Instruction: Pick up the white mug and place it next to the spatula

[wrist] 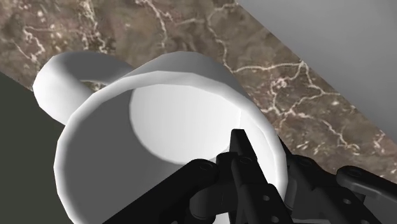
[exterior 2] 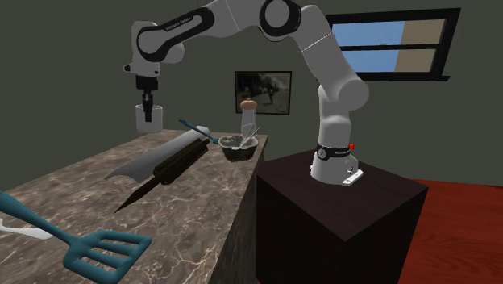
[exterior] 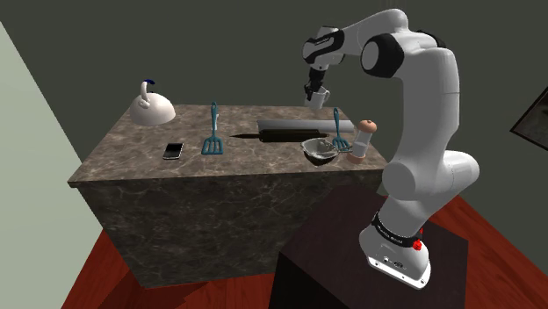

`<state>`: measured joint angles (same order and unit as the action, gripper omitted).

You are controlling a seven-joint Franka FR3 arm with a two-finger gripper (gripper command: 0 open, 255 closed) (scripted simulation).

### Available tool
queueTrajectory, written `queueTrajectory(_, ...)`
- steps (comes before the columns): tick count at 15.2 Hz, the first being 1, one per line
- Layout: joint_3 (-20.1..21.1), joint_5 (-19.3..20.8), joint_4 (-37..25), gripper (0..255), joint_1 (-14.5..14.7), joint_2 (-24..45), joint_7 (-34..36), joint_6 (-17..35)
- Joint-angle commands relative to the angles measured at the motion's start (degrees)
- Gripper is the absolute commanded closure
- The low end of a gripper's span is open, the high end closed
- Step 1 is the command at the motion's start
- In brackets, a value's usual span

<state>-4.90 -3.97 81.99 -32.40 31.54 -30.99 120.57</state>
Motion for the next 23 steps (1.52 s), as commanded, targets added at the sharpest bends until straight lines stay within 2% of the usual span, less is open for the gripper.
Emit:
queueTrajectory(1, 0.0, -0.1, 0.5, 255, 0.0, 0.6, -0.1, 1.2)
queueTrajectory(6, 0.2, -0.3, 2.4, 255, 0.0, 2.1, -0.2, 4.6)
queueTrajectory(14, 0.2, -0.3, 2.4, 255, 0.0, 2.1, -0.2, 4.6)
queueTrajectory(15, 0.2, -0.3, 2.4, 0, 0.0, 2.1, -0.2, 4.6)
queueTrajectory(20, 0.2, -0.3, 2.4, 0, 0.0, 2.1, -0.2, 4.6)
queueTrajectory(23, 0.0, 0.0, 1.4, 0, 0.0, -0.9, -0.1, 0.5)
